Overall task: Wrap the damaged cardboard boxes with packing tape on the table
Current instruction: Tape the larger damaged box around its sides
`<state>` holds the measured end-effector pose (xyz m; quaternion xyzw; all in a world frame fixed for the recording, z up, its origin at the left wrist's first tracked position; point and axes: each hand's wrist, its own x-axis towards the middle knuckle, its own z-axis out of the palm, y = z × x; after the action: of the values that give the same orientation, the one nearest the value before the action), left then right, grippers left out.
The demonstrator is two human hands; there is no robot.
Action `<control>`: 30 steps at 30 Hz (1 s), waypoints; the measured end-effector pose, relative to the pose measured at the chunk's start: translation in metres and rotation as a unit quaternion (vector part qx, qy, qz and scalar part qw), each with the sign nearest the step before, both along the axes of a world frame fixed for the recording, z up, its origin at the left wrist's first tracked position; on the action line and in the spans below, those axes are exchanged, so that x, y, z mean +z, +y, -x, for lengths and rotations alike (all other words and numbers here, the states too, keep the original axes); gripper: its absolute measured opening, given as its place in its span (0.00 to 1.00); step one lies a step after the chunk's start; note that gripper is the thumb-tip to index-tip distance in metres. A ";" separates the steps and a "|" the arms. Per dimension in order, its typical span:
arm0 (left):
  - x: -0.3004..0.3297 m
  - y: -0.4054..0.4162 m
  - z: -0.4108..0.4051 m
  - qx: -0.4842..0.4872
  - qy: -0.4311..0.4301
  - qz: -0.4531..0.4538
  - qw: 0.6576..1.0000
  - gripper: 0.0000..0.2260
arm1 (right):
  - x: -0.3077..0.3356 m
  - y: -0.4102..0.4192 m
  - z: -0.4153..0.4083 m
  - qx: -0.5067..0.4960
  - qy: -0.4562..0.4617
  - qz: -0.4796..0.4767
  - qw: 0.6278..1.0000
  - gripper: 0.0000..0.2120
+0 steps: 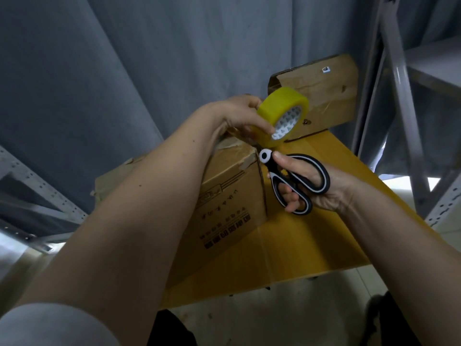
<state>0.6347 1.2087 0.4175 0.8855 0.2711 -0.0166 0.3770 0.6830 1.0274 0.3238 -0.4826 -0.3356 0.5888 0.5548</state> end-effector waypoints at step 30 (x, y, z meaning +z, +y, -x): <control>-0.004 -0.006 0.012 0.098 -0.291 0.269 0.913 0.07 | 0.030 0.042 0.022 -0.261 -0.320 -0.113 0.904 0.18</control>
<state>0.6228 1.2029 0.4136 0.6852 0.2200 0.2061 0.6630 0.6612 1.0695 0.3537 -0.6490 -0.4213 0.1948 0.6028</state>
